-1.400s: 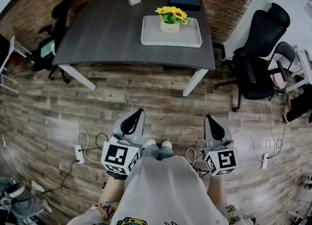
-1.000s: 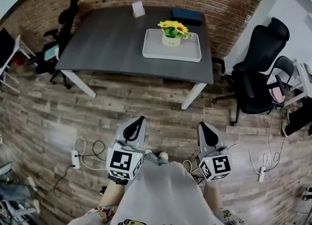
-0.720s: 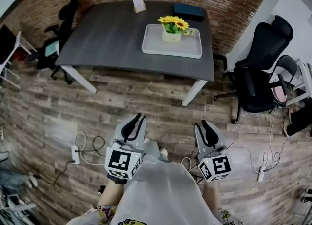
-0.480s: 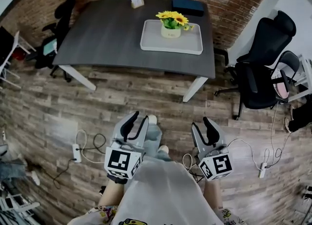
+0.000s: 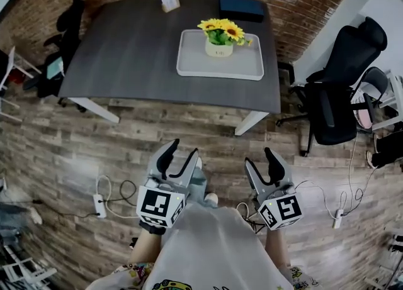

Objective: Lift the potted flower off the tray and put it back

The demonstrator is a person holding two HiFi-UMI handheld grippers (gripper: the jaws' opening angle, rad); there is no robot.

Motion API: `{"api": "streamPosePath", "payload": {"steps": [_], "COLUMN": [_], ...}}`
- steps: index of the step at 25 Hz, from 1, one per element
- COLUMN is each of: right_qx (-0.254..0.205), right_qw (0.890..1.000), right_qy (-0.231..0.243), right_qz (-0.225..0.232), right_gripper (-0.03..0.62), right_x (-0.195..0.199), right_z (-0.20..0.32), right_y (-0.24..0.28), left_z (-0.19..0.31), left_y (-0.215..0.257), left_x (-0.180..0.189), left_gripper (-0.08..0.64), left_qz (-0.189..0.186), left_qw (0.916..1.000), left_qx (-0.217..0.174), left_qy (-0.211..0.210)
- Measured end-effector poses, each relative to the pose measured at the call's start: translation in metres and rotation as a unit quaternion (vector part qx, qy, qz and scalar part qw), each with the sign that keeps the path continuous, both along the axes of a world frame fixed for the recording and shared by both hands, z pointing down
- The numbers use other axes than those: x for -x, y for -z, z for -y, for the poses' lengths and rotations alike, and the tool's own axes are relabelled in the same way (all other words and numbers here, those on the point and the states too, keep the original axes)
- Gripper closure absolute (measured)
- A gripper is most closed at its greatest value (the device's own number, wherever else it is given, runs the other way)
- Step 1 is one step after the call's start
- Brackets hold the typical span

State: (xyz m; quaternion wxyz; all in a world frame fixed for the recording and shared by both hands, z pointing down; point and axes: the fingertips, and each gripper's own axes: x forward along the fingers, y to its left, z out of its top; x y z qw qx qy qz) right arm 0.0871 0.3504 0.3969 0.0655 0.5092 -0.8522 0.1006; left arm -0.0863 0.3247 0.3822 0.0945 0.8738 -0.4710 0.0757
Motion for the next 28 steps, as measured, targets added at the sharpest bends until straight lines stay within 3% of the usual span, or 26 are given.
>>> {"api": "streamPosePath", "payload": {"steps": [13, 28], "right_qx": [-0.016, 0.032], "right_qw": [1.0, 0.998], "right_qy": [-0.014, -0.046], "right_qz": [-0.007, -0.011], "right_gripper": [0.314, 0.272], "right_x": [0.035, 0.037], "right_z": [0.142, 0.18], "right_y": [0.015, -0.001], "left_z": [0.136, 0.179], "left_y": [0.011, -0.01], "left_x": [0.045, 0.063], "left_gripper": [0.294, 0.278], "left_qz": [0.003, -0.005], "left_qw": [0.9997, 0.999], "left_qx": [-0.017, 0.015], "left_qy": [-0.015, -0.042]}}
